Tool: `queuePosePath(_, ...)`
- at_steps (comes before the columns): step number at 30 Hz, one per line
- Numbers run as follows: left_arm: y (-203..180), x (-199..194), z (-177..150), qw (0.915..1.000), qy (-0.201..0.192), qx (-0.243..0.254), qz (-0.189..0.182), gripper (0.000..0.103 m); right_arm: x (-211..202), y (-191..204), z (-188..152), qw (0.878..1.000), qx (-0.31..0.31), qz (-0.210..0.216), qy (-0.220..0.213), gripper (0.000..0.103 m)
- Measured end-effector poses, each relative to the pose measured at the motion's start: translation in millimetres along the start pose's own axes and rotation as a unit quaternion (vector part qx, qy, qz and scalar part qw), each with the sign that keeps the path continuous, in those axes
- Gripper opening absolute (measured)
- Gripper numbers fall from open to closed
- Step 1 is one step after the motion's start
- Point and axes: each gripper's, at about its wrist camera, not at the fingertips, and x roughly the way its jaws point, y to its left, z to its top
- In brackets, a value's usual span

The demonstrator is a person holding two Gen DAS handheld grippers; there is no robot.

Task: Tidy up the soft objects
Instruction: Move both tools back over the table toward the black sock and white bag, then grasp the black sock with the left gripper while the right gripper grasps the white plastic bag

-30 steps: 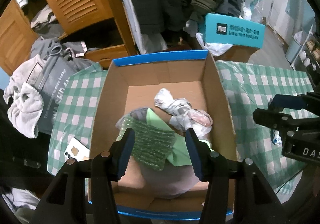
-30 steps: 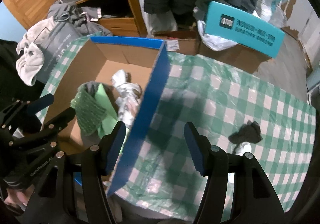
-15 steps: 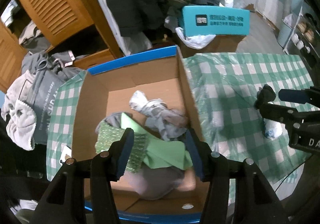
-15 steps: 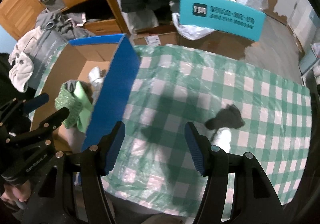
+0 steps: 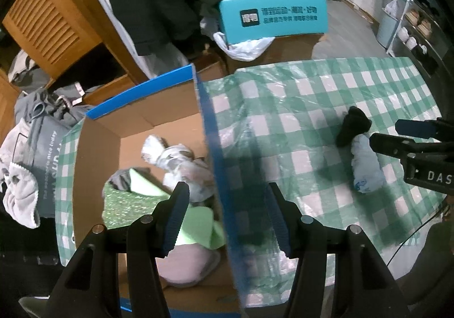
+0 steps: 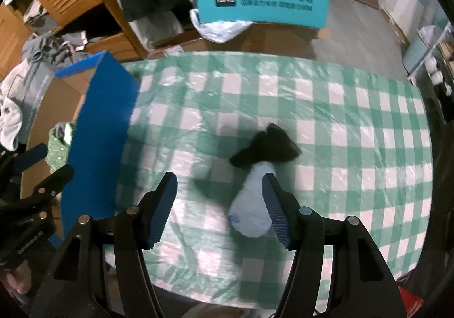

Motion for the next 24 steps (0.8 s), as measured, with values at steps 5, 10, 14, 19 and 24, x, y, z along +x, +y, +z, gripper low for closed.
queuePosePath(5, -15, 9, 4, 0.9999, 0.010, 0.002, -0.011, 0.057, 13, -14, -5, 1.000, 0.012, -0.006, 0.014, 0.061)
queuePosePath(10, -30, 23, 6, 0.9996, 0.020, 0.008, -0.015, 0.057, 33, -25, -8, 0.999, 0.022, -0.007, 0.037, 0.061)
queuePosePath(14, -39, 36, 7, 0.9994, 0.028, 0.013, -0.017, 0.057, 49, -32, -9, 0.998, 0.031, -0.011, 0.050, 0.061)
queuePosePath(19, -48, 53, 9, 0.9987, 0.042, 0.014, -0.024, 0.057, 67, -45, -12, 0.996, 0.055, 0.000, 0.069, 0.061)
queuePosePath(24, -55, 67, 10, 0.9977, 0.058, 0.015, -0.030, 0.057, 82, -49, -17, 0.995, 0.058, 0.002, 0.083, 0.061)
